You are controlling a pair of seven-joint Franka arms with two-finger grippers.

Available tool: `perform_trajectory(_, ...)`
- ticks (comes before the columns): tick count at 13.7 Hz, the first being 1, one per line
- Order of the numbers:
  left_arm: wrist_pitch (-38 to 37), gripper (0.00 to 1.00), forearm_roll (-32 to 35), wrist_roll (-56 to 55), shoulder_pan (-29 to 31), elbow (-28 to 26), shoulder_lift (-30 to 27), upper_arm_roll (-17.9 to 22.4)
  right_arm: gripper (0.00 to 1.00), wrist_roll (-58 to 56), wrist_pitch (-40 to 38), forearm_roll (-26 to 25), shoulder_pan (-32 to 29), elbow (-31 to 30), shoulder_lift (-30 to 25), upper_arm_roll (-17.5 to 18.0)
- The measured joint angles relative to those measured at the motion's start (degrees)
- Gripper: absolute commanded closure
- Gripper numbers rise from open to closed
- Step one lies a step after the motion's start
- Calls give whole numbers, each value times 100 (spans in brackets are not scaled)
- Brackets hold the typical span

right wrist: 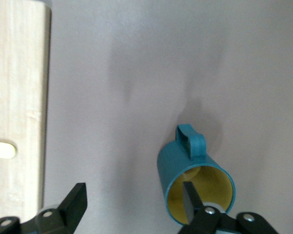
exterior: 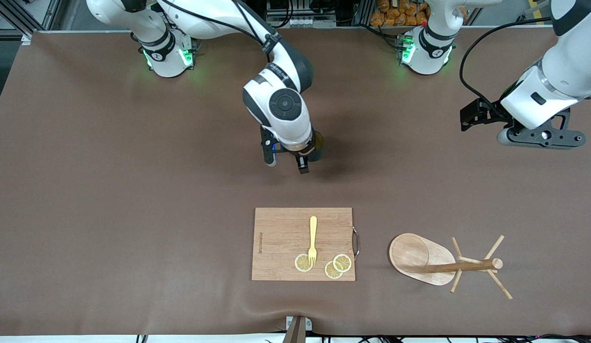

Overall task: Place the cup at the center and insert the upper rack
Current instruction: 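Set the mug down, open the right gripper and withdraw it, then move the left gripper over the mug while the right gripper retracts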

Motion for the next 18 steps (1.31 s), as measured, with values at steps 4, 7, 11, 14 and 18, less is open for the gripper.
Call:
perform_trajectory(4,136,0,-5,-487,-216,0,84,-47,1,-604,-609,114,-230,27,-275,0)
perform_trajectory(7,219,0,-5,-835,-450,-1,170,-68,0,-1770,-1322,282,-666,63,-618,-6)
perform_trajectory(11,280,0,-5,-1201,-773,-49,226,-79,0,-3307,-2211,299,-1212,68,-1067,-11)
perform_trajectory(14,408,0,-5,-1616,-1137,-140,256,-89,0,-4469,-2823,300,-1759,68,-1307,-17)
perform_trajectory(18,548,0,-5,-2186,-1848,-294,325,-103,0,-6638,-3477,301,-2579,69,-1624,-38)
